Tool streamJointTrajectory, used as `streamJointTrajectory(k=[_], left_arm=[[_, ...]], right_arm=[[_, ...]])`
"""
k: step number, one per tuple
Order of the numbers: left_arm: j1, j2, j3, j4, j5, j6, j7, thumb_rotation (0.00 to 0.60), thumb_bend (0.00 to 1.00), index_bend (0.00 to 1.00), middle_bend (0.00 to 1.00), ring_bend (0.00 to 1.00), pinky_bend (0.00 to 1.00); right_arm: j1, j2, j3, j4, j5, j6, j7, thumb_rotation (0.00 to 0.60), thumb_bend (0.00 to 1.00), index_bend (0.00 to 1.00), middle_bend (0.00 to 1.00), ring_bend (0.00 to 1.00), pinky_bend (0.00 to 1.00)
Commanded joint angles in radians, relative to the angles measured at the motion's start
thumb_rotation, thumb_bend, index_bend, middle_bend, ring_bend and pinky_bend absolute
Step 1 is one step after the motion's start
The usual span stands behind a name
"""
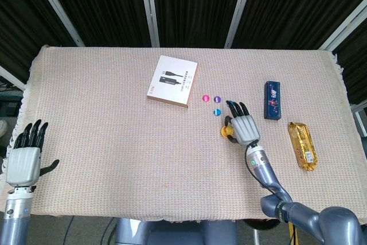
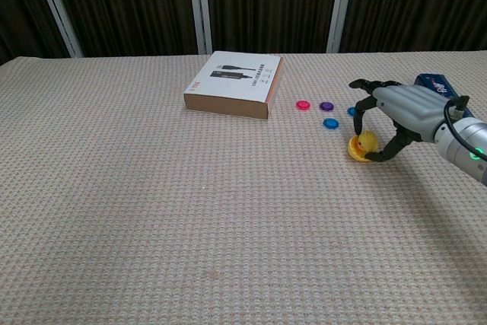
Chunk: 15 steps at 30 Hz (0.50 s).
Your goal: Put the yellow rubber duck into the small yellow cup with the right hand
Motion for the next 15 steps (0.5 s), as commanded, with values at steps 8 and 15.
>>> streamJointTrajectory(k=[8, 15], left_arm=[[-0.001, 0.000, -0.001, -0.001, 0.003, 0.003, 0.001, 0.600, 0.04, 0.00, 0.00, 0.00, 0.17], [-0.002, 0.000, -0.001, 0.000, 0.004, 0.003, 0.000, 0.600, 0.03, 0.00, 0.00, 0.00, 0.17]], right_arm=[[-0.006, 0.020, 0.003, -0.055, 0.007, 0.013, -0.038, 0.600, 0.17, 0.48, 0.00, 0.00, 0.00], [-0.006, 0.032, 0.005, -0.092, 0.007, 0.024, -0.068, 0.600, 0.17, 0.48, 0.00, 0.00, 0.00]])
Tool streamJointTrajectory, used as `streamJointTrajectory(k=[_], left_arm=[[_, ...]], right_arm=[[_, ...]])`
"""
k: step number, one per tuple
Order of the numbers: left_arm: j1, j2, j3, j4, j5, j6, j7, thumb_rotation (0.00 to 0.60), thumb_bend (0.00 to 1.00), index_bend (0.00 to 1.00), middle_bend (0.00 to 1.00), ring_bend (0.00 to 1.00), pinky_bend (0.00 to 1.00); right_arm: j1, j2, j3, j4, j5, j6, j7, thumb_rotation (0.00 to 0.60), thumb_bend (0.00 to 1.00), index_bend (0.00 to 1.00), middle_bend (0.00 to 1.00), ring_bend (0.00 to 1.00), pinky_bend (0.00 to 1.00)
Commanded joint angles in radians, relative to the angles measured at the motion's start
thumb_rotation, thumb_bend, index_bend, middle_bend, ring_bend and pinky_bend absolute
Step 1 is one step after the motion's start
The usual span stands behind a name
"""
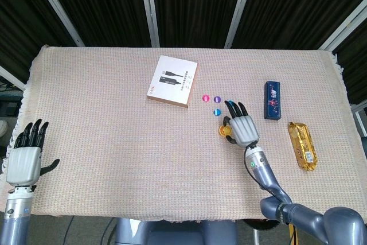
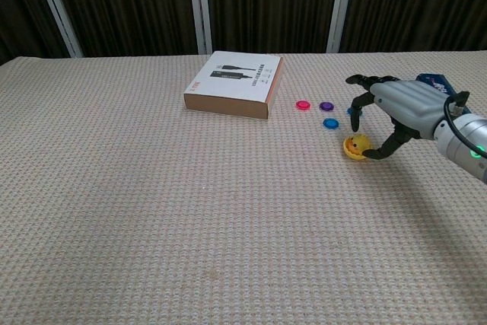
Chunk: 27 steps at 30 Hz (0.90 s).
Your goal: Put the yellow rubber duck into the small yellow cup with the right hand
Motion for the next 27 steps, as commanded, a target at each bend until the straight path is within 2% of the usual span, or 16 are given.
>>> streamJointTrajectory(k=[1, 7, 9, 11, 16, 23, 27], left_arm=[[0.000, 0.000, 0.000, 0.001, 0.001, 0.001, 0.000, 0.600, 0.03, 0.00, 0.00, 0.00, 0.17], [-0.001, 0.000, 0.000, 0.002, 0.001, 0.000, 0.000, 0.600, 0.03, 0.00, 0.00, 0.00, 0.17], [-0.001, -0.001, 0.000, 0.003, 0.002, 0.000, 0.001, 0.600, 0.04, 0.00, 0.00, 0.00, 0.17], [-0.002, -0.002, 0.001, 0.005, 0.002, -0.002, 0.001, 0.600, 0.03, 0.00, 0.00, 0.00, 0.17], [-0.009, -0.006, 0.006, 0.016, 0.011, -0.010, 0.009, 0.600, 0.03, 0.00, 0.00, 0.00, 0.17], [-0.013, -0.014, 0.013, 0.028, 0.025, -0.009, 0.023, 0.600, 0.03, 0.00, 0.00, 0.00, 0.17], [-0.017, -0.016, 0.017, 0.031, 0.031, -0.013, 0.027, 0.600, 0.04, 0.00, 0.00, 0.00, 0.17]], right_arm=[[0.000, 0.005, 0.002, -0.012, 0.001, 0.005, -0.010, 0.600, 0.17, 0.48, 0.00, 0.00, 0.00], [-0.002, 0.016, 0.003, -0.031, 0.002, 0.013, -0.025, 0.600, 0.15, 0.42, 0.00, 0.00, 0.00], [-0.006, 0.025, 0.000, -0.037, 0.000, 0.018, -0.029, 0.600, 0.05, 0.37, 0.00, 0.00, 0.00], [-0.011, 0.038, -0.003, -0.044, -0.006, 0.028, -0.034, 0.600, 0.00, 0.32, 0.00, 0.00, 0.00], [-0.031, 0.128, -0.026, -0.092, -0.056, 0.079, -0.071, 0.600, 0.00, 0.21, 0.00, 0.00, 0.00], [-0.100, 0.307, -0.072, -0.220, -0.122, 0.178, -0.116, 0.600, 0.00, 0.05, 0.00, 0.00, 0.00], [-0.161, 0.379, -0.100, -0.283, -0.133, 0.235, -0.090, 0.600, 0.00, 0.01, 0.00, 0.00, 0.00]])
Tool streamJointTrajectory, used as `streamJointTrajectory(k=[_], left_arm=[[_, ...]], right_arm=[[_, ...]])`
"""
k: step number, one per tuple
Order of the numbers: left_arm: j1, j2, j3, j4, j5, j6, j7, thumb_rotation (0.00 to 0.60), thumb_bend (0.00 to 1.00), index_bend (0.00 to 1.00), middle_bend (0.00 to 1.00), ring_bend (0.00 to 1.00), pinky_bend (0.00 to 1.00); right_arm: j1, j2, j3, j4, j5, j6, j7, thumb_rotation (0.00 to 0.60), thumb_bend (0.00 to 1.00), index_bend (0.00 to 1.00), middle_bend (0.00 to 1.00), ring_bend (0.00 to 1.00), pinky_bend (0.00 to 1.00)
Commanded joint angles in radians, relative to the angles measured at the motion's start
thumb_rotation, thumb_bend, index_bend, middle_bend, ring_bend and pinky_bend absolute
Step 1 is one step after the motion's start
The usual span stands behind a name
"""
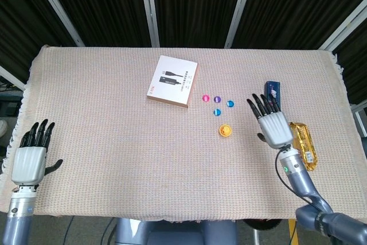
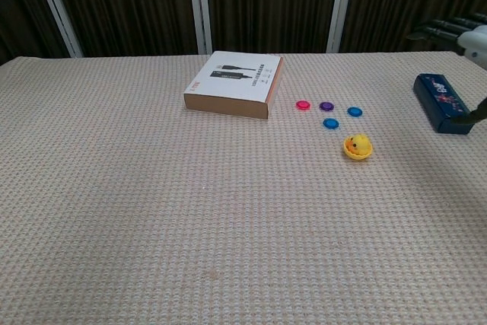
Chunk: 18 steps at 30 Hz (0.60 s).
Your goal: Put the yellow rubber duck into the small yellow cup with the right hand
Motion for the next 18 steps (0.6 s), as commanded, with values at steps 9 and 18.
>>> streamJointTrajectory(k=[9, 18], left_arm=[[-0.005, -0.002, 0.006, -0.001, 0.010, -0.006, 0.009, 0.600, 0.04, 0.00, 0.00, 0.00, 0.17], [-0.009, 0.000, 0.007, -0.006, 0.007, -0.015, 0.011, 0.600, 0.03, 0.00, 0.00, 0.00, 0.17]], right_arm=[[-0.167, 0.129, -0.058, -0.098, 0.034, 0.100, 0.132, 0.600, 0.00, 0.00, 0.00, 0.00, 0.00], [-0.222, 0.078, -0.070, 0.017, 0.077, 0.072, 0.276, 0.600, 0.00, 0.00, 0.00, 0.00, 0.00]])
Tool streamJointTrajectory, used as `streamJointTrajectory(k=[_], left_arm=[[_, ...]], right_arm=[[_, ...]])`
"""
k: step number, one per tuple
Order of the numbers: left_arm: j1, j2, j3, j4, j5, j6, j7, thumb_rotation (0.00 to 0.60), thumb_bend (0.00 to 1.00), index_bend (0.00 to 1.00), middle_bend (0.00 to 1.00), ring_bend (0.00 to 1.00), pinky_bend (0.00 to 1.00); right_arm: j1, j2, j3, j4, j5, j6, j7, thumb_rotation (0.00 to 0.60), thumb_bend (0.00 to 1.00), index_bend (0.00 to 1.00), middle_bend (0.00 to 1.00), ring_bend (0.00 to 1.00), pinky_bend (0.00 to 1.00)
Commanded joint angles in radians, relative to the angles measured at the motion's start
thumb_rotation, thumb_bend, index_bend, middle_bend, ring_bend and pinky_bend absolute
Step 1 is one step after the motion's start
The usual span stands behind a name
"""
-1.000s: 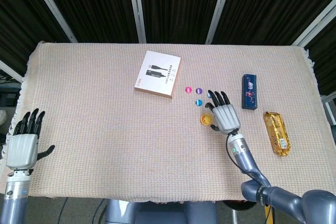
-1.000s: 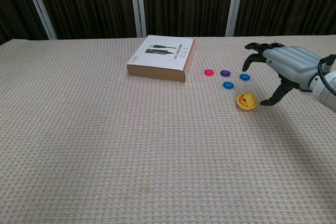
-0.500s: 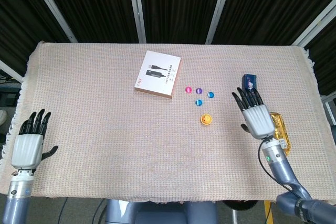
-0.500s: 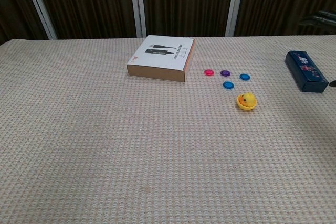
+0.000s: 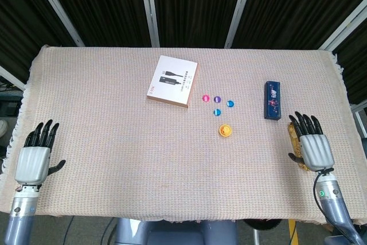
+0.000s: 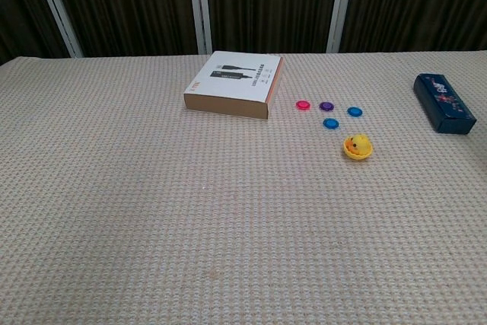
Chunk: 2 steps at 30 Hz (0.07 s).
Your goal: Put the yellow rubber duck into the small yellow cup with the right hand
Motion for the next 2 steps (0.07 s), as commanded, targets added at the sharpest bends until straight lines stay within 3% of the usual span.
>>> streamJointTrajectory(k=[1, 2], left_arm=[[0.000, 0.001, 0.000, -0.001, -0.001, -0.001, -0.001, 0.600, 0.04, 0.00, 0.00, 0.00, 0.17], [0.000, 0.002, -0.001, -0.003, -0.002, -0.001, -0.003, 0.600, 0.03, 0.00, 0.00, 0.00, 0.17]], right_arm=[[-0.016, -0.030, 0.003, 0.065, 0.013, -0.010, 0.055, 0.600, 0.00, 0.00, 0.00, 0.00, 0.00], [-0.018, -0.040, 0.010, 0.081, 0.013, -0.007, 0.076, 0.600, 0.00, 0.00, 0.00, 0.00, 0.00]])
